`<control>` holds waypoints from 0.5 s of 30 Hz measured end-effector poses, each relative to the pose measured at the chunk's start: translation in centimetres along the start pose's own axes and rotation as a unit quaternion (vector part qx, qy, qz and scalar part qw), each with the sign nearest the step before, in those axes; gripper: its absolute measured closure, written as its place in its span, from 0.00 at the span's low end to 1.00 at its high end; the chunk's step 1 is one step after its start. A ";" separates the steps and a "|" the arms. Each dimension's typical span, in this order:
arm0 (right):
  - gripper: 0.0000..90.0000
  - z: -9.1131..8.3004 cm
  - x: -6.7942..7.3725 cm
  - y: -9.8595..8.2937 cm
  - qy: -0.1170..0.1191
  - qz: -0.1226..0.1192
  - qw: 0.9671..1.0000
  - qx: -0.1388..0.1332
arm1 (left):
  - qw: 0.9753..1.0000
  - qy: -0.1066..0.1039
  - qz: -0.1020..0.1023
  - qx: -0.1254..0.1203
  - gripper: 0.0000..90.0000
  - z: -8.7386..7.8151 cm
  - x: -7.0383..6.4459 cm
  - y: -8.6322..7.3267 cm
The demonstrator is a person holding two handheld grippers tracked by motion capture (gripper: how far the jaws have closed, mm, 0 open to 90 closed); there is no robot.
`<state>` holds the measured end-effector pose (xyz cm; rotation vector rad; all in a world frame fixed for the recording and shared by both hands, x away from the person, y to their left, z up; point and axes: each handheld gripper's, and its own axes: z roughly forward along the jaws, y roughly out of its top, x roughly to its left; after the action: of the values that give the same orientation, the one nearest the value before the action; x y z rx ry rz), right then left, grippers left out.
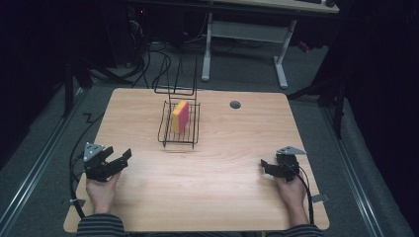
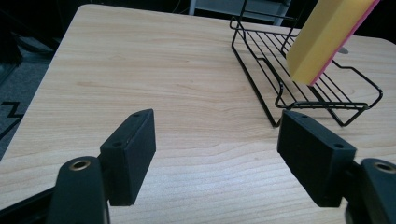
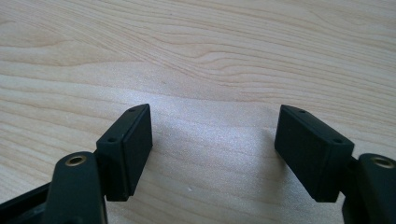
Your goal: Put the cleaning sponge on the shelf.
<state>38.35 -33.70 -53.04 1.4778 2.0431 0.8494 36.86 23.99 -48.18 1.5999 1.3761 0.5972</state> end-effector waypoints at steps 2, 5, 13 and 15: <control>0.31 0.0 0.0 0.0 0.000 0.000 1.000 0.000 | 1.000 0.001 0.000 0.005 0.32 0.2 0.1 -0.1; 0.31 0.0 0.0 0.0 0.000 -0.001 1.000 -0.001 | 1.000 0.001 -0.004 0.008 0.32 0.4 0.2 -0.3; 0.31 0.0 0.0 0.0 0.000 0.000 1.000 0.000 | 1.000 -0.001 -0.004 0.019 0.32 1.0 0.2 -0.6; 0.31 0.0 0.0 0.0 0.000 0.000 1.000 0.000 | 1.000 -0.002 -0.005 0.020 0.32 1.1 0.2 -0.7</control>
<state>38.35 -33.69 -53.05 1.4778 2.0425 0.8491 37.45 23.78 -49.30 1.6242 1.4005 0.5632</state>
